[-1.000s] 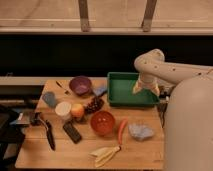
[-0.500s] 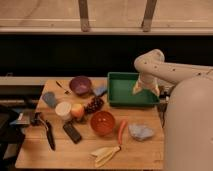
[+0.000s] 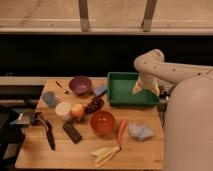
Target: Place sponge in red bowl
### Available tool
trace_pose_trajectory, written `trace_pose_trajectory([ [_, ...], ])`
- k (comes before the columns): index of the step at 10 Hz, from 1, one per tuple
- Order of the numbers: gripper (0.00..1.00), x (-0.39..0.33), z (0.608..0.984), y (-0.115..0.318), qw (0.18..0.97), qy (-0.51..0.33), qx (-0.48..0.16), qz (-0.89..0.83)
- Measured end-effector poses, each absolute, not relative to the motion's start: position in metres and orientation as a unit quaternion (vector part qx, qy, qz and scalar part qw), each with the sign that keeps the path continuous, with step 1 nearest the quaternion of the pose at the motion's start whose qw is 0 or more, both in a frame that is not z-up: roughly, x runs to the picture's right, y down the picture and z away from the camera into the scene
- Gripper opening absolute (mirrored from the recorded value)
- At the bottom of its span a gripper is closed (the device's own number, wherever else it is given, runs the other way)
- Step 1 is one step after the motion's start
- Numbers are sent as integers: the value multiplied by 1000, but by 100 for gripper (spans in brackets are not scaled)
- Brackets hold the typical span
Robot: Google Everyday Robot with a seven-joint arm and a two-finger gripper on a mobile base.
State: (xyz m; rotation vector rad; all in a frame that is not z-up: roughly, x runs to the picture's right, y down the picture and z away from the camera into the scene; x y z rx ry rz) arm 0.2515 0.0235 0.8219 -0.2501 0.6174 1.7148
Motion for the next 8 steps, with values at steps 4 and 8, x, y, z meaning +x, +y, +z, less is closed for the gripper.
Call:
trace_pose_trajectory([
  [4, 80, 203, 830, -1, 682, 207, -131, 689],
  [8, 80, 107, 842, -26, 773, 149, -154, 597],
])
